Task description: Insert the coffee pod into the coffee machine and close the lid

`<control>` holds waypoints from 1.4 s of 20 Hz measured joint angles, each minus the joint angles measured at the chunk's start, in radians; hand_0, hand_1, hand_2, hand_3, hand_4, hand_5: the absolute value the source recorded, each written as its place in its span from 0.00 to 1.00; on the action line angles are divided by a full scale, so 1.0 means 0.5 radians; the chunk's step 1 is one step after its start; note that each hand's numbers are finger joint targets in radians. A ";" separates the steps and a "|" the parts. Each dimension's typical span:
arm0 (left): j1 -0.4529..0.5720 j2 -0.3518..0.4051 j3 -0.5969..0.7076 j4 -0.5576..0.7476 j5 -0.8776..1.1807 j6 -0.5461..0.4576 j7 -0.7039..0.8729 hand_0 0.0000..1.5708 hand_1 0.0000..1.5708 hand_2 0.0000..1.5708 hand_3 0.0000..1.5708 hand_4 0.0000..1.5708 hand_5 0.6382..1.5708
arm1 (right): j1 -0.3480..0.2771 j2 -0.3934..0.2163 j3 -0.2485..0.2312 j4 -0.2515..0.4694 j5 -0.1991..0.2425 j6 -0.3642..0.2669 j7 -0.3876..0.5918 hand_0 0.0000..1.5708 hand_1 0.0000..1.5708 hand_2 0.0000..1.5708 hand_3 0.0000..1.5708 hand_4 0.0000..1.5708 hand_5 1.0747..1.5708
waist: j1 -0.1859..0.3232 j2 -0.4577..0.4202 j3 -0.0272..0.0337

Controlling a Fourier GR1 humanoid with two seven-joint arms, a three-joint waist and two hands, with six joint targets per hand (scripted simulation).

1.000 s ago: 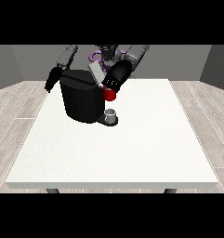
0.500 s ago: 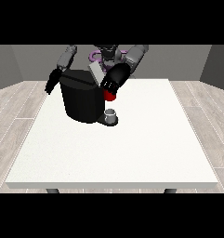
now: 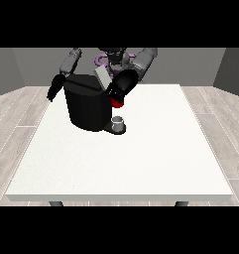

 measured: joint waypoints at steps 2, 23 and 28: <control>-0.002 0.022 -0.015 -0.009 -0.018 0.013 -0.058 0.64 0.64 0.65 0.46 0.00 1.00 | 0.004 -0.010 -0.006 0.000 0.000 0.003 -0.012 0.00 0.00 0.00 0.00 0.10 1.00 | 0.004 0.018 0.003; 0.049 -0.017 -0.057 0.026 -0.135 0.084 -0.054 0.00 0.00 0.00 0.04 0.00 1.00 | 0.085 0.027 -0.027 0.088 -0.003 -0.032 -0.010 0.00 0.00 0.00 0.00 0.00 1.00 | 0.097 -0.139 0.003; 0.245 -0.172 -0.074 0.001 -0.097 0.054 -0.030 0.00 0.00 0.05 0.00 0.00 1.00 | 0.211 -0.011 -0.103 0.189 -0.064 0.006 -0.033 0.00 0.00 0.00 0.00 0.00 1.00 | 0.247 -0.359 0.002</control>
